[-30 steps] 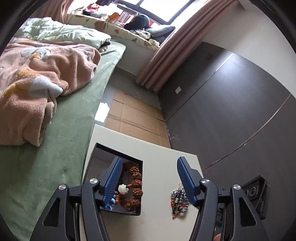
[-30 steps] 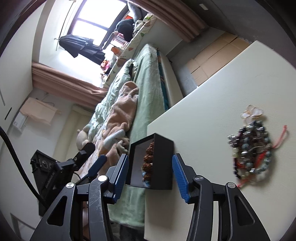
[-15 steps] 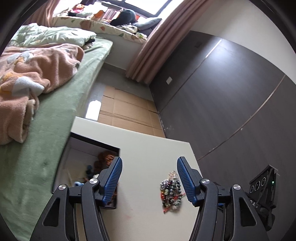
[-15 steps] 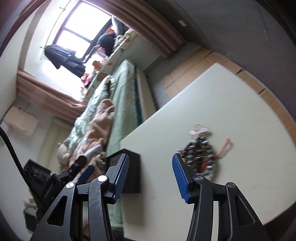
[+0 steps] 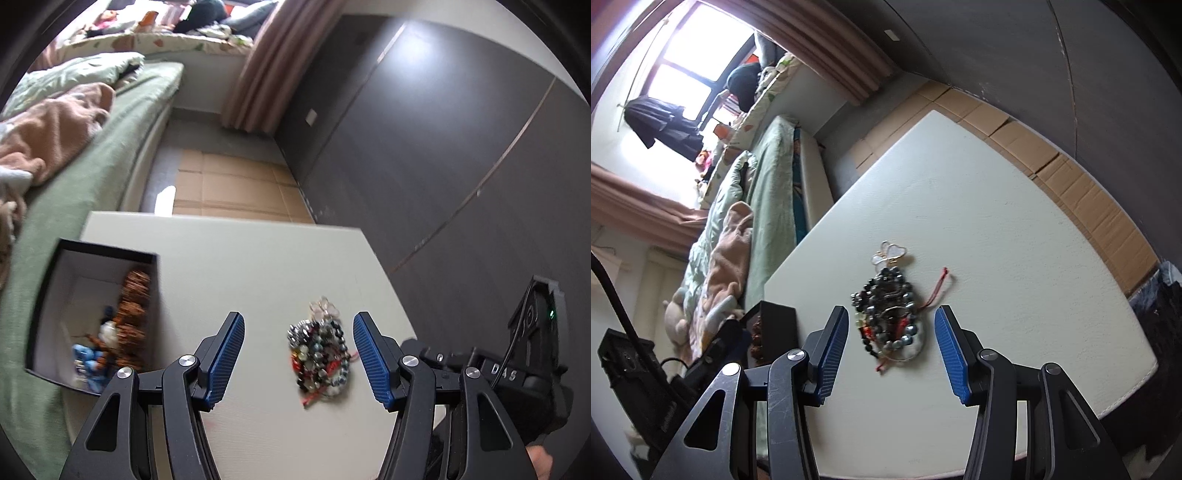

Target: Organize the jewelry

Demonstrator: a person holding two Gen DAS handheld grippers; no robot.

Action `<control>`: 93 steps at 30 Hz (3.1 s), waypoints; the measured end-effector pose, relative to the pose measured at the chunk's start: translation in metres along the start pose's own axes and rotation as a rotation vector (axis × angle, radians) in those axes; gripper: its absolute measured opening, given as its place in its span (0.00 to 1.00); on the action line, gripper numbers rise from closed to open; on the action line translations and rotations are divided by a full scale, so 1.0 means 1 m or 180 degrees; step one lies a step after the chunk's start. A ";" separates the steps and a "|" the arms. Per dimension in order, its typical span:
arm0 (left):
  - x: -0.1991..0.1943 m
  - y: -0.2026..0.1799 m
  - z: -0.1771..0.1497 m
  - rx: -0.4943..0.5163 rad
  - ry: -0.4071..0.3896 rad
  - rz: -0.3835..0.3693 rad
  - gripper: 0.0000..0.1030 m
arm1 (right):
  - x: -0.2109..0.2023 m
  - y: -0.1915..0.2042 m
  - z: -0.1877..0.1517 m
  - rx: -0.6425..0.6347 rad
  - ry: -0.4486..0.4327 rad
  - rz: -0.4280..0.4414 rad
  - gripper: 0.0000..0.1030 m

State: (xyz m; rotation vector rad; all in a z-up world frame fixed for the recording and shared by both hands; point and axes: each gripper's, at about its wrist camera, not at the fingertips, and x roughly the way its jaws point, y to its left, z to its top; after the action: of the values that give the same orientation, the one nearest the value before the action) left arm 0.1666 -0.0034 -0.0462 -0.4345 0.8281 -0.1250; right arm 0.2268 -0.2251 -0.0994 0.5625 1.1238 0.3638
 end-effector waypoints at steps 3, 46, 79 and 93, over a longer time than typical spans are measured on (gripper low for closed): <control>0.017 -0.006 -0.005 0.0058 0.0146 0.0044 0.53 | 0.004 -0.006 0.004 0.0019 0.0053 -0.0016 0.48; 0.049 -0.004 -0.010 -0.0062 0.0390 -0.0046 0.08 | 0.058 -0.002 0.006 -0.0102 0.0374 -0.0361 0.30; -0.047 0.030 0.011 -0.0283 -0.0228 -0.0153 0.08 | 0.021 0.041 -0.015 -0.0548 -0.0072 -0.0318 0.10; -0.084 0.051 0.017 -0.0397 -0.0491 -0.0025 0.08 | -0.010 0.068 -0.023 -0.0692 -0.0345 0.0122 0.10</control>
State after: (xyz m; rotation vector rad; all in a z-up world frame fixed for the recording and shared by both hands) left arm 0.1194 0.0716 -0.0002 -0.5578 0.6845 -0.0464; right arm 0.2026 -0.1706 -0.0593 0.4072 0.9563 0.4767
